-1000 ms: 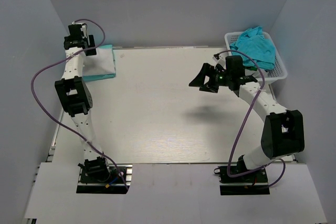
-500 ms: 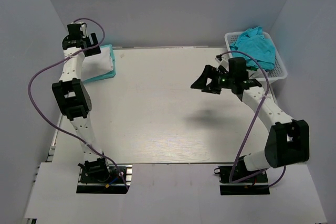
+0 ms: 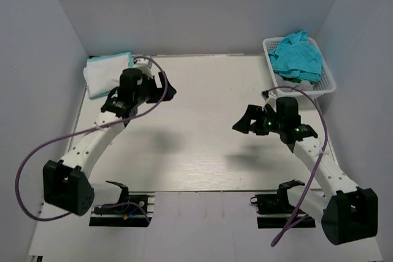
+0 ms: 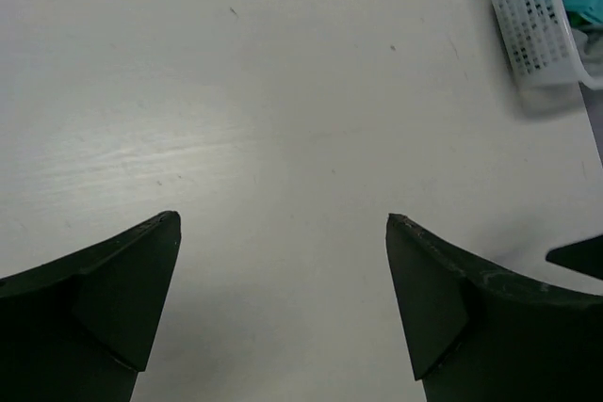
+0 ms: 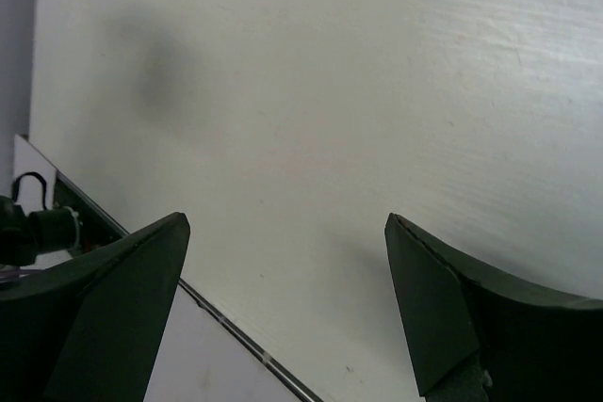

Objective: Fold and stack the t-shirts
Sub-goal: Put the neatly folded tshirt into the corner of the board with the left arm

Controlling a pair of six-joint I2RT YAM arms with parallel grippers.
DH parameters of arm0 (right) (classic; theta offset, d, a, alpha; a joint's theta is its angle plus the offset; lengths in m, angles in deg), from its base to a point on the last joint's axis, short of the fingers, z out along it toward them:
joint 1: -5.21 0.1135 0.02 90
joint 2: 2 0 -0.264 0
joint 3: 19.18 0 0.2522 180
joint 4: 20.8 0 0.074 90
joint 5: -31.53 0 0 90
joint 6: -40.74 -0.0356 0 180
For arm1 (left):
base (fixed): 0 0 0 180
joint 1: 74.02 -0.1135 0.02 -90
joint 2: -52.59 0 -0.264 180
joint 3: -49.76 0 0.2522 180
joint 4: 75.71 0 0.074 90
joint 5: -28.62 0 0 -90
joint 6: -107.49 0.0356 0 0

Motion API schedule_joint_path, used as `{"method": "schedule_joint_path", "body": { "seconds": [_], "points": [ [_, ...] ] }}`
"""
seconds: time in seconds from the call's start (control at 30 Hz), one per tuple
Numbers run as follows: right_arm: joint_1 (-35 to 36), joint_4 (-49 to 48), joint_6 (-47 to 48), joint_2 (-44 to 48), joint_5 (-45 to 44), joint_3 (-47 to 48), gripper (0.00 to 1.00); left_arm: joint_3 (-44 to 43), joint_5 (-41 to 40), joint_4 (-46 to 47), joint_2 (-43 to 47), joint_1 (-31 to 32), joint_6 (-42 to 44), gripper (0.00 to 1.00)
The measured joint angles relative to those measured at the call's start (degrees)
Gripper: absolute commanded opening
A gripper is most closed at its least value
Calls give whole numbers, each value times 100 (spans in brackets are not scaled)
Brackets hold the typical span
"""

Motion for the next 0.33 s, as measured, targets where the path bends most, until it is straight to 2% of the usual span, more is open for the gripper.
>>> {"method": "schedule_joint_path", "body": {
  "seconds": [0.17, 0.33],
  "points": [
    [-4, 125, 63, 946, -389, -935, 90, 1316, -149, -42, 1023, 688, -476, 100],
    [-4, -188, -116, 1810, -527, -1840, 90, 2487, -411, -463, 2098, 1023, -938, 100]
  ]
}}
